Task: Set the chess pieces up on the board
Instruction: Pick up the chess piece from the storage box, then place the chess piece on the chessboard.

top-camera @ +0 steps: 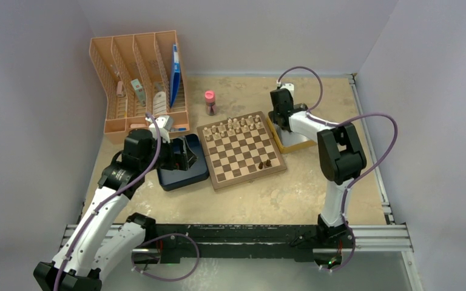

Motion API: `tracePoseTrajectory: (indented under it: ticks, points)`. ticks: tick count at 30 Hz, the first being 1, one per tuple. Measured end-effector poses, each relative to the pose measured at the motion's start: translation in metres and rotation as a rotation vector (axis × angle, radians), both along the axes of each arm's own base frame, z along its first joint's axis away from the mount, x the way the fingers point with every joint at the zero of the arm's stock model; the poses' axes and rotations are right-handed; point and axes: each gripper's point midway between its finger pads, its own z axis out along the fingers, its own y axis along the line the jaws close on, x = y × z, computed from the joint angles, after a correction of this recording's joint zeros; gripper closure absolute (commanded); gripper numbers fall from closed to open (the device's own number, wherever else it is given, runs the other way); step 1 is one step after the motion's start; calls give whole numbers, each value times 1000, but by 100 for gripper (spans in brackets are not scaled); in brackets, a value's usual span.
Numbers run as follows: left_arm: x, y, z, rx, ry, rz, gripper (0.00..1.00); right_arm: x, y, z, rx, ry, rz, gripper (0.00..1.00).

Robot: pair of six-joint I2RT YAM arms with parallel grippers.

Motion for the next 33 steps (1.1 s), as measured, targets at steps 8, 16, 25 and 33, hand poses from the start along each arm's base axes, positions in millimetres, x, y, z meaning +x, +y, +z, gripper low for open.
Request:
tracePoseTrajectory:
  ticks: [8, 16, 25, 33]
  points:
    - [1, 0, -3, 4, 11, 0, 8, -14, 8, 32, 24, -26, -18, 91]
    - [2, 1, -3, 8, 8, 8, 7, -38, 50, 76, 74, -74, 46, 91]
    - [2, 4, 0, 11, -9, 22, 6, -90, 96, 122, 206, -122, 191, 91]
    - [3, 7, 3, 17, -25, 40, 6, -153, 131, 113, 309, -59, 327, 91]
